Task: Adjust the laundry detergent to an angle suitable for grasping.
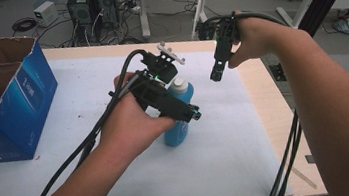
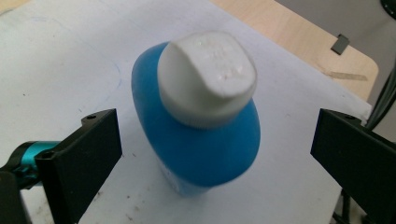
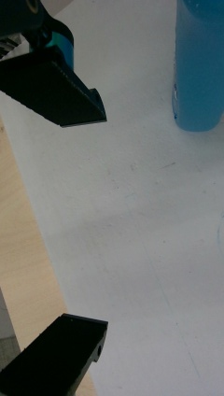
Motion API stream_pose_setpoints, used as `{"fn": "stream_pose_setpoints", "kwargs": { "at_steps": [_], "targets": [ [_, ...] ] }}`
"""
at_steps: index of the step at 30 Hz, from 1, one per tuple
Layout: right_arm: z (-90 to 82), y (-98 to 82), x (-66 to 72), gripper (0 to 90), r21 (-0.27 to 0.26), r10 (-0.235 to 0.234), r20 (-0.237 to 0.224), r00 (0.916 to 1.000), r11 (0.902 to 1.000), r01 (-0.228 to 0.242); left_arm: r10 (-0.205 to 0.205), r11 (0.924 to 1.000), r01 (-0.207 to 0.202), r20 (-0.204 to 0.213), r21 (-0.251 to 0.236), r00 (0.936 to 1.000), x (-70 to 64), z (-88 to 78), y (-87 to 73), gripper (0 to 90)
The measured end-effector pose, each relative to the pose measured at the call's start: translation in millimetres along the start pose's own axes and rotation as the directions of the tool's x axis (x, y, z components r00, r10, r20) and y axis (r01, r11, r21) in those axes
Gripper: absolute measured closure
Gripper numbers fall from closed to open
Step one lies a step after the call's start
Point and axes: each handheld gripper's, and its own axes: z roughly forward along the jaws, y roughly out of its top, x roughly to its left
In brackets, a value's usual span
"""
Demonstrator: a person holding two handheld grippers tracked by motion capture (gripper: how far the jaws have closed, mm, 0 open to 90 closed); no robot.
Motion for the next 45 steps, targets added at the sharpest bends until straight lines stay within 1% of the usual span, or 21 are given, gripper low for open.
{"fn": "stream_pose_setpoints", "kwargs": {
  "at_steps": [3,8,9,10,14,17,19,21,25,27,28,30,31,33,35,36,39,41,42,43,45],
  "targets": [
    [-0.5,1.1,0.9,1.8,0.001,0.010,-0.002,0.9999,0.9999,-0.010,-0.003,1.0000,0.003,-0.003,0.005,1.0000,0.4,6.8,2.3,1.7],
    [-0.5,1.7,0.7,1.8,0.000,0.004,-0.002,1.0000,1.0000,-0.004,-0.009,0.9999,0.009,-0.017,0.009,0.9998,0.5,16.9,4.7,1.7],
    [-0.6,1.7,0.8,1.8,0.002,0.008,-0.003,1.0000,1.0000,-0.008,-0.005,0.9998,0.005,-0.017,0.019,0.9998,1.2,18.4,5.1,1.7],
    [-0.9,1.7,0.9,1.9,0.007,0.016,-0.003,0.9999,0.9998,-0.016,-0.010,0.9998,0.010,-0.018,0.016,0.9998,1.4,20.3,5.4,1.8],
    [0.4,1.0,-0.5,1.9,0.007,0.018,-0.004,0.9998,0.9998,-0.018,-0.012,0.9997,0.013,-0.033,0.019,0.9994,2.5,26.0,6.4,1.7],
    [1.1,1.0,-1.3,1.8,0.008,0.013,-0.004,0.9999,0.9999,-0.013,-0.004,0.9996,0.005,-0.041,0.029,0.9992,1.9,28.5,7.2,1.7],
    [0.7,1.3,-1.3,1.9,0.006,0.013,-0.007,0.9999,0.9999,-0.013,0.008,0.9998,-0.007,-0.052,0.017,0.9986,1.5,28.3,7.3,1.8],
    [0.5,1.4,-1.3,1.8,0.004,0.013,-0.008,0.9999,0.9999,-0.013,0.013,0.9999,-0.013,-0.051,0.006,0.9986,2.3,26.8,8.0,6.7],
    [0.4,1.5,-1.7,1.9,-0.003,0.008,-0.007,0.9999,1.0000,-0.008,0.007,0.9997,-0.006,-0.051,0.025,0.9987,4.8,28.9,7.9,8.5],
    [0.3,1.6,-1.9,1.9,-0.002,0.007,-0.004,1.0000,1.0000,-0.007,0.007,0.9995,-0.006,-0.051,0.032,0.9987,4.2,30.9,7.4,10.9],
    [0.3,1.9,-1.4,1.8,-0.001,0.015,-0.005,0.9999,0.9999,-0.015,0.007,0.9995,-0.006,-0.051,0.033,0.9987,3.8,31.7,7.2,11.2],
    [0.3,2.1,-1.7,1.8,0.001,0.007,-0.003,1.0000,1.0000,-0.007,0.007,0.9993,-0.006,-0.050,0.037,0.9987,3.5,32.6,6.9,11.9],
    [0.3,2.2,-1.8,1.9,-0.001,0.002,-0.004,1.0000,1.0000,-0.002,0.008,0.9994,-0.007,-0.047,0.034,0.9988,3.5,32.9,6.6,15.6],
    [0.3,2.2,-1.8,1.8,-0.002,0.001,-0.005,1.0000,1.0000,-0.001,0.000,0.9995,0.001,-0.053,0.032,0.9986,3.1,34.1,6.0,15.8],
    [-0.1,2.2,-1.3,1.8,-0.003,0.006,-0.005,1.0000,1.0000,-0.006,0.012,0.9991,-0.009,-0.054,0.042,0.9985,3.1,34.0,5.7,18.2],
    [-0.5,2.1,-0.5,1.8,-0.008,0.020,-0.004,0.9998,0.9998,-0.020,0.011,0.9990,-0.009,-0.055,0.043,0.9984,2.8,34.1,5.5,18.4],
    [-1.5,1.3,-1.6,1.8,-0.012,0.014,-0.002,0.9999,0.9998,-0.014,0.017,0.9988,-0.015,-0.058,0.047,0.9982,2.8,34.5,5.4,19.8],
    [-1.9,1.0,-2.4,1.8,-0.010,0.013,-0.002,0.9999,0.9999,-0.013,0.010,0.9989,-0.007,-0.061,0.046,0.9981,2.9,34.8,5.5,21.2],
    [-1.7,1.1,-1.5,1.9,-0.009,0.025,-0.006,0.9997,0.9996,-0.025,0.011,0.9988,-0.008,-0.064,0.047,0.9979,3.1,35.0,5.5,21.3],
    [-1.2,1.0,-1.6,1.9,-0.006,0.021,-0.004,0.9998,0.9998,-0.021,0.008,0.9990,-0.005,-0.065,0.043,0.9979,3.1,35.0,5.4,24.4],
    [-1.2,1.2,-1.5,1.8,-0.002,0.022,-0.004,0.9997,0.9997,-0.022,0.009,0.9990,-0.006,-0.065,0.045,0.9979,3.5,34.9,5.4,24.5]
  ]
}}
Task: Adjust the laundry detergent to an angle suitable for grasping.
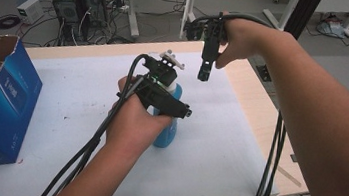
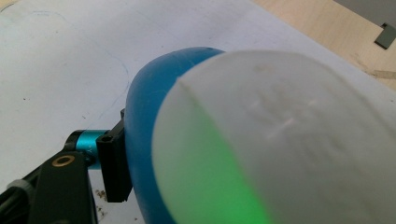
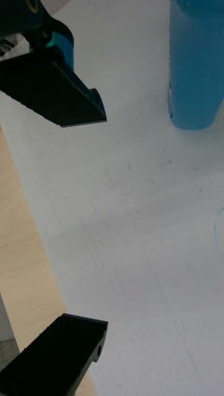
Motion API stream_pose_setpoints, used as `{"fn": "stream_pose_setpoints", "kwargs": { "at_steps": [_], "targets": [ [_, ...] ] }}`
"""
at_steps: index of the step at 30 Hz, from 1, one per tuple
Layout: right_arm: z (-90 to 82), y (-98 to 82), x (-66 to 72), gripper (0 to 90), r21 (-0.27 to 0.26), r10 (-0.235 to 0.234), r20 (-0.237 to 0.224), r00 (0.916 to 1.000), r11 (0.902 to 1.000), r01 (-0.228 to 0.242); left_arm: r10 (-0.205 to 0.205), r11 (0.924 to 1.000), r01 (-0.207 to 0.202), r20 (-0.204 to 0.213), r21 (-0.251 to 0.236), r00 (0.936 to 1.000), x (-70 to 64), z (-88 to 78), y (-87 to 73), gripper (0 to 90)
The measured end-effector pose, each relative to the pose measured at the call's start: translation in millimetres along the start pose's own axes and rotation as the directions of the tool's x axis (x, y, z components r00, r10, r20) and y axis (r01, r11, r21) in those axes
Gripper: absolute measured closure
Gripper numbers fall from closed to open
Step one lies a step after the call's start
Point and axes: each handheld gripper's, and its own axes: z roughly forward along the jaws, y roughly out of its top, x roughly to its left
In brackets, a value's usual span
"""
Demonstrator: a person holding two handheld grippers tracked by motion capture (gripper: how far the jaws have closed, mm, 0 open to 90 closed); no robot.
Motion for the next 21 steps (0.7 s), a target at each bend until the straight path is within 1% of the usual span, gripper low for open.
{"fn": "stream_pose_setpoints", "kwargs": {
  "at_steps": [3,6,8,15,17,21],
  "targets": [
    [0.3,0.1,-0.1,1.9,0.002,0.000,0.001,1.0000,1.0000,0.000,0.002,1.0000,-0.002,-0.004,0.006,1.0000,0.3,0.4,-0.2,26.6],
    [0.9,0.1,-1.0,1.9,0.000,-0.011,0.001,0.9999,0.9999,0.011,0.006,1.0000,-0.006,-0.008,0.007,1.0000,-0.3,0.6,-0.4,26.6],
    [1.3,0.3,-0.1,1.9,-0.002,-0.001,0.001,1.0000,1.0000,0.001,0.003,1.0000,-0.003,-0.011,0.005,0.9999,-0.9,1.2,-0.4,26.6],
    [0.7,0.7,0.5,1.9,-0.005,-0.003,0.003,1.0000,1.0000,0.003,0.001,1.0000,-0.001,-0.021,0.004,0.9998,-1.3,2.1,-0.2,27.2],
    [0.8,0.1,-0.6,1.8,-0.003,-0.019,0.005,0.9998,0.9998,0.019,-0.002,1.0000,0.002,-0.022,0.001,0.9998,-1.0,2.3,0.0,28.0],
    [0.4,-0.6,0.3,1.9,-0.004,-0.003,0.005,1.0000,1.0000,0.003,0.002,1.0000,-0.002,-0.030,0.001,0.9996,-0.8,2.5,0.1,29.3]
  ]
}}
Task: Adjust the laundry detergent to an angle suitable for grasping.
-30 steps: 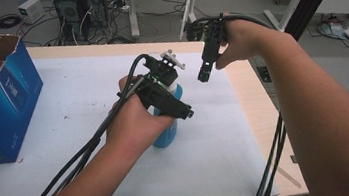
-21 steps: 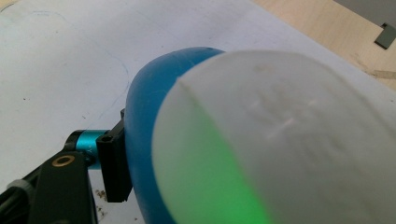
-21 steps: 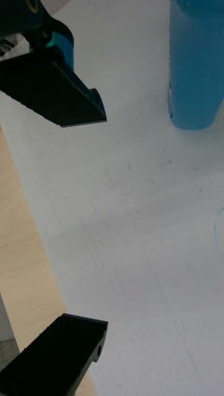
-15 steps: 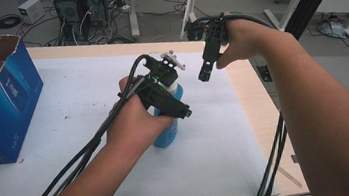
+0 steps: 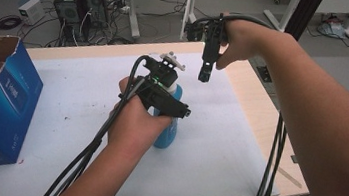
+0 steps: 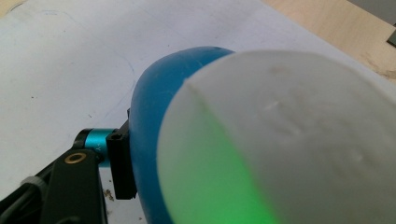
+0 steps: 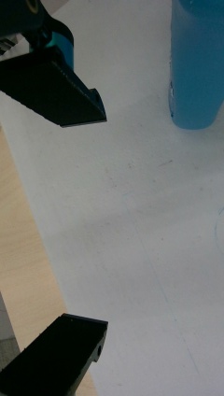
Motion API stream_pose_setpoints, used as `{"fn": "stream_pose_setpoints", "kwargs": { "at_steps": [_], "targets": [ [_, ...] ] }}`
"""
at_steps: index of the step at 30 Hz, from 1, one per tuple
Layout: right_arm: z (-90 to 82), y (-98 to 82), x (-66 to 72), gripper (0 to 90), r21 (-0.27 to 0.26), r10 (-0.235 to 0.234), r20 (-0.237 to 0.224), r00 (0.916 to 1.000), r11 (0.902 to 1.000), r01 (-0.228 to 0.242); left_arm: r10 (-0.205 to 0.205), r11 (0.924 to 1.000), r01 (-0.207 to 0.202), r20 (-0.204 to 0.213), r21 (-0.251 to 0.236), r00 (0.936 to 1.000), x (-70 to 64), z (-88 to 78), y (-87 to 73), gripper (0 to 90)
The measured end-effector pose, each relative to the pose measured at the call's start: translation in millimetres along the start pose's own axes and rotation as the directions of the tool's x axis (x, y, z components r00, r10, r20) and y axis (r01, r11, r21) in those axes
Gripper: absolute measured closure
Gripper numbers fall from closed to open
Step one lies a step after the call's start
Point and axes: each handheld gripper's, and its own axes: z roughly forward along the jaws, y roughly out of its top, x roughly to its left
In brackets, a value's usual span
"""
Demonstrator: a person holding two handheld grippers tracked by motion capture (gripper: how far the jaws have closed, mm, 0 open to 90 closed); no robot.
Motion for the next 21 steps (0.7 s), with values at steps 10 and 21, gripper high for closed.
{"fn": "stream_pose_setpoints", "kwargs": {
  "at_steps": [10,21],
  "targets": [
    [0.8,-1.4,-1.3,1.9,0.005,-0.009,0.001,1.0000,0.9999,0.009,0.003,1.0000,-0.003,-0.010,0.000,0.9999,0.0,0.9,0.1,31.4],
    [2.7,1.4,-0.5,1.9,0.004,0.002,-0.004,1.0000,1.0000,-0.002,-0.017,0.9999,0.016,-0.032,-0.003,0.9994,-1.7,1.1,0.4,34.1]
  ]
}}
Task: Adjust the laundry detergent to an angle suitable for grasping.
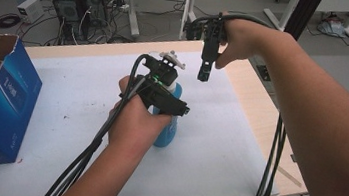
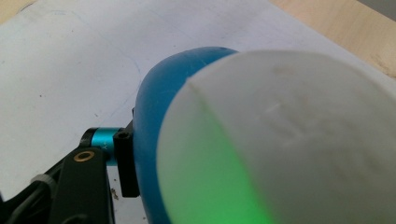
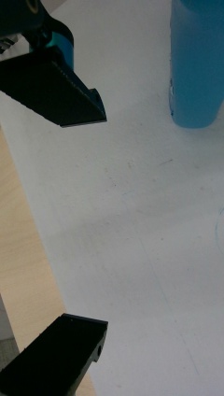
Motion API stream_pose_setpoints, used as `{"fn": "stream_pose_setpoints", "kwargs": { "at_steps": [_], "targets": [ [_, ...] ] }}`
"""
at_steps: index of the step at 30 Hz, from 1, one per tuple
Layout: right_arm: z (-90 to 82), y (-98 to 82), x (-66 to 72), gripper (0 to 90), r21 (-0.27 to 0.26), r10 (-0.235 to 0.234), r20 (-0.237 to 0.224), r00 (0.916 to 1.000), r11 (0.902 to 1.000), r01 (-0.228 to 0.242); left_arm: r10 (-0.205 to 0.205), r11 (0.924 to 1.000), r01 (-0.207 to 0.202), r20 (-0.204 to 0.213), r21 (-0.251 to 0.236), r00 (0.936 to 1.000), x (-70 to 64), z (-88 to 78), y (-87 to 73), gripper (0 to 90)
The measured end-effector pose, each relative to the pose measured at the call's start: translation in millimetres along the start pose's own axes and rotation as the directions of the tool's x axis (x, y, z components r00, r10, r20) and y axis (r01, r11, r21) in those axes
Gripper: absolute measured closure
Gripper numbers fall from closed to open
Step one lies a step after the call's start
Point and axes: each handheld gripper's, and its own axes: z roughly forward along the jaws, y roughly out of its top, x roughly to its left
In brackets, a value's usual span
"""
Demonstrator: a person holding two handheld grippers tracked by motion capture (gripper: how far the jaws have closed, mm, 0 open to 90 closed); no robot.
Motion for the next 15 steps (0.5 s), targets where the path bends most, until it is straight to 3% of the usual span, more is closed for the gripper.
{"fn": "stream_pose_setpoints", "kwargs": {
  "at_steps": [4,15],
  "targets": [
    [1.9,1.5,-0.2,1.9,0.002,-0.016,0.001,0.9999,0.9999,0.016,-0.004,1.0000,0.004,-0.006,-0.007,1.0000,-0.2,-1.2,-0.6,36.1],
    [2.9,2.8,1.4,1.9,0.004,-0.012,-0.002,0.9999,0.9999,0.012,0.032,0.9995,-0.032,-0.014,0.002,0.9994,1.5,-3.4,-0.6,39.3]
  ]
}}
